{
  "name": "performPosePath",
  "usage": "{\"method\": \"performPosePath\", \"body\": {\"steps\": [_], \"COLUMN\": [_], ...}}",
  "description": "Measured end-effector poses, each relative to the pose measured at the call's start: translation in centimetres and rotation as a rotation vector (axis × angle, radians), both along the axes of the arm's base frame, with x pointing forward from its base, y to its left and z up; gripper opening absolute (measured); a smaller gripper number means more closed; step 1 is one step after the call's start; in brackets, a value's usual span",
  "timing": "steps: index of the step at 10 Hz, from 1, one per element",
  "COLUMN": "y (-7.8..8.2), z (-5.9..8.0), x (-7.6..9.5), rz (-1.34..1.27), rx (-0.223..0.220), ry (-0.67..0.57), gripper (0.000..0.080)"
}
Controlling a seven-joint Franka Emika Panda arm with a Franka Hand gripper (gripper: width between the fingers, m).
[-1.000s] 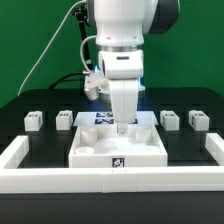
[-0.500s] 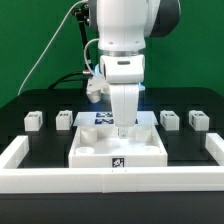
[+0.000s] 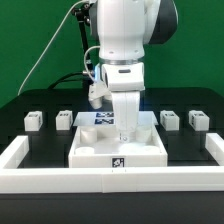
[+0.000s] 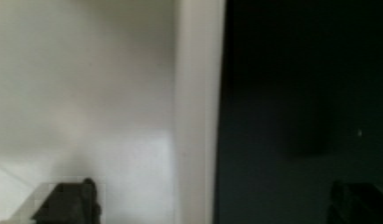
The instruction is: Assemble square table
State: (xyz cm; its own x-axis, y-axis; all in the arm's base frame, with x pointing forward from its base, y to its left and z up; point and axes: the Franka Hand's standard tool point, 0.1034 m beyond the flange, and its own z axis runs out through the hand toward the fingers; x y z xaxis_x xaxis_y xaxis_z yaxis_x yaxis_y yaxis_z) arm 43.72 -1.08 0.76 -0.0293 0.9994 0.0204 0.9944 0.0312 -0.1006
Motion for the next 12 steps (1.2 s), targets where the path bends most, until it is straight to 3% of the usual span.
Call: {"method": "performPosePath", "body": {"steps": [2, 3, 5, 12], "y": [-0.07, -0.08, -0.10, 0.47], "z": [0.00, 0.00, 0.01, 0.20], "x": [0.00, -0.01, 0.02, 0.63], "rz": [-0.004, -0.004, -0.004, 0.003], "rx": [-0.001, -0.001, -0.001, 0.001], "ry": [0.000, 0.000, 0.000, -0.019], "gripper": [0.0379, 0.0379, 0.0068, 0.0067]}}
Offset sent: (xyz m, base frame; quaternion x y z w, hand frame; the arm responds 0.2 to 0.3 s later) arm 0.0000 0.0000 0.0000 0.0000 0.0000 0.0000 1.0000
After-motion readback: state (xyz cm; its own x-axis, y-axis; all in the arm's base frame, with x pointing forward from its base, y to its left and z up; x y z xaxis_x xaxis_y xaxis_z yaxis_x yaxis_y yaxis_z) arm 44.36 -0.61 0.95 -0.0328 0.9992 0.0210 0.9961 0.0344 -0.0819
